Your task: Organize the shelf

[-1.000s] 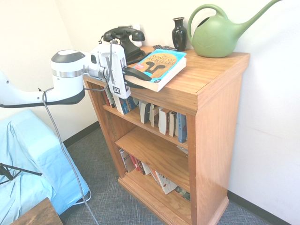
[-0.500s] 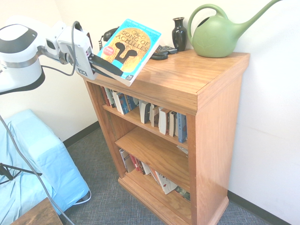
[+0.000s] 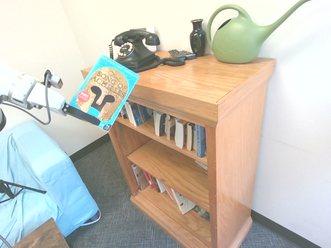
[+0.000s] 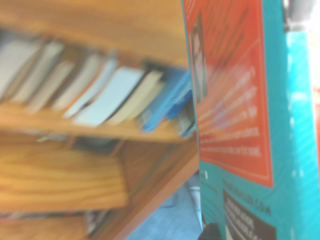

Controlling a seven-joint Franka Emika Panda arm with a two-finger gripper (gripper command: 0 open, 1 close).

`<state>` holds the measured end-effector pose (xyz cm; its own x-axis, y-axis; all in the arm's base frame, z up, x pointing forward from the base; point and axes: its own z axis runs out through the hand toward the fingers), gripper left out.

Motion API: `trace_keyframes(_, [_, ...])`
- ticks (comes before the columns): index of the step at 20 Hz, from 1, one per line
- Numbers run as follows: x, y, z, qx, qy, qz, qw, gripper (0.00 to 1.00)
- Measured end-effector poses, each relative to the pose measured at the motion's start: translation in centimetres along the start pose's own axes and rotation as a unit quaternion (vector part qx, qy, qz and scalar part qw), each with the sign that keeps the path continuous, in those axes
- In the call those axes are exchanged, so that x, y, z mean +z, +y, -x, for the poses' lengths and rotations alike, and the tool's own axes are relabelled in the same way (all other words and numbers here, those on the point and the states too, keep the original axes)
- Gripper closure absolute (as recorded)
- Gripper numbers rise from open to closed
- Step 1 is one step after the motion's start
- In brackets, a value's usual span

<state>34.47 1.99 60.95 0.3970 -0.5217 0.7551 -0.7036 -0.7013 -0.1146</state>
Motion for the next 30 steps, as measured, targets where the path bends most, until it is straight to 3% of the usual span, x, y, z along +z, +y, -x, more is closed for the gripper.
trace_keyframes(6, [1.7, -0.8, 5.0, -0.005, -0.061, -0.05, 0.997, 1.0])
trace_keyframes(13, [3.9, -5.5, 10.7, -0.023, -0.143, -0.098, 0.985, 1.0])
trace_keyframes(30, [13.8, -12.2, 12.5, -0.005, -0.272, -0.159, 0.949, 1.0])
